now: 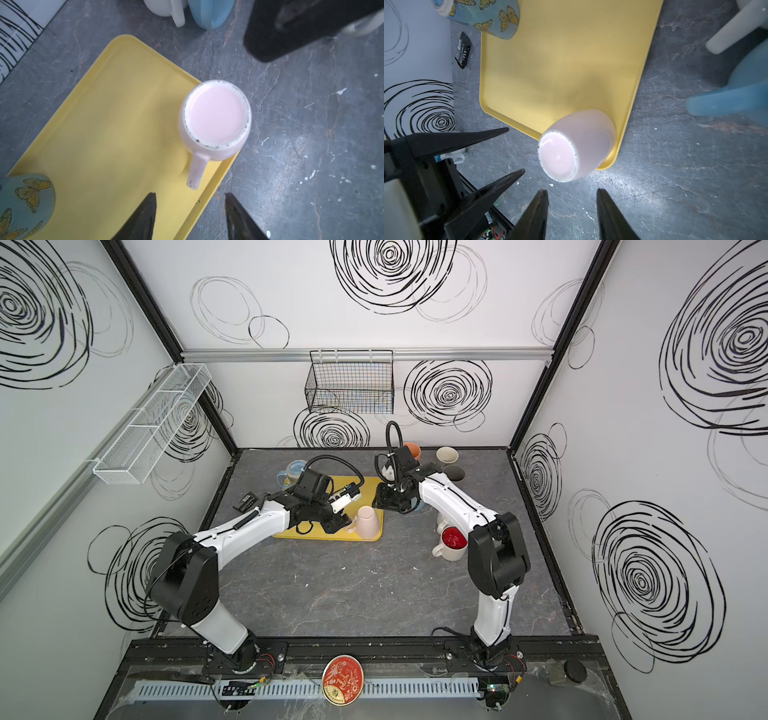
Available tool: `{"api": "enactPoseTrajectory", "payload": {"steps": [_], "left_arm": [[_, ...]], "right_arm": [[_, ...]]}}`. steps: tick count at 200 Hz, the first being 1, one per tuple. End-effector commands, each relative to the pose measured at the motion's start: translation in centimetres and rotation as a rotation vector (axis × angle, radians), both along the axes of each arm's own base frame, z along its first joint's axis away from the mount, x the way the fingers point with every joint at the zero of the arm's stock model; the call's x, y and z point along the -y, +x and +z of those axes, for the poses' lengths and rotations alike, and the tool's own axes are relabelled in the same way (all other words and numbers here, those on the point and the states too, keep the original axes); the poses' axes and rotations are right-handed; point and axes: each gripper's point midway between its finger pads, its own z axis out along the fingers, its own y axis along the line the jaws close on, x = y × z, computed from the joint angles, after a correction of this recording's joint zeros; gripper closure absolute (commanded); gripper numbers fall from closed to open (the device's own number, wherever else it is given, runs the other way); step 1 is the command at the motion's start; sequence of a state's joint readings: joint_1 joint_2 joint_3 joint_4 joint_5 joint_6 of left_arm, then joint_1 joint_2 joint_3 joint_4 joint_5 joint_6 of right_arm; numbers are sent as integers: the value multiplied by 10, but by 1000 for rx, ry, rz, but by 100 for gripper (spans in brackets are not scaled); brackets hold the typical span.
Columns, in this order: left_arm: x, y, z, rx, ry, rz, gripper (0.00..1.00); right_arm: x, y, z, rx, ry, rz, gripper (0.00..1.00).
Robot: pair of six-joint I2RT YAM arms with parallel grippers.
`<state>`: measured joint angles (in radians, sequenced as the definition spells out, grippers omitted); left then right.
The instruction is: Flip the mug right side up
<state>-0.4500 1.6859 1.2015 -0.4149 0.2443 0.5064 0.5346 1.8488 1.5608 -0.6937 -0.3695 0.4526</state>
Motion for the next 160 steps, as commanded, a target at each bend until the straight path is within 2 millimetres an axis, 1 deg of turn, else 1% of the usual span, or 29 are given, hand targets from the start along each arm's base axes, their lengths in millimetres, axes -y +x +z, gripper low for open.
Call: {"api": "enactPoseTrajectory", "payload": {"steps": [1, 32, 70, 121, 146, 160], "left_arm": [[9, -6, -4, -26, 32, -135, 44], [17, 7, -14, -10, 68, -126, 46], [22, 13, -29, -2, 104, -136, 52], [35, 20, -31, 40, 110, -159, 57], [38, 21, -37, 26, 121, -166, 63], [39, 22, -40, 18, 130, -169, 70]], "right_arm": [[2, -1, 2, 4, 16, -15, 57], [2, -2, -1, -6, 29, -24, 57], [4, -2, -7, -21, 27, -28, 57], [9, 0, -13, -44, 36, -37, 57], [12, 3, -11, -39, 37, -42, 57], [13, 4, -10, -38, 37, -45, 57]]}}
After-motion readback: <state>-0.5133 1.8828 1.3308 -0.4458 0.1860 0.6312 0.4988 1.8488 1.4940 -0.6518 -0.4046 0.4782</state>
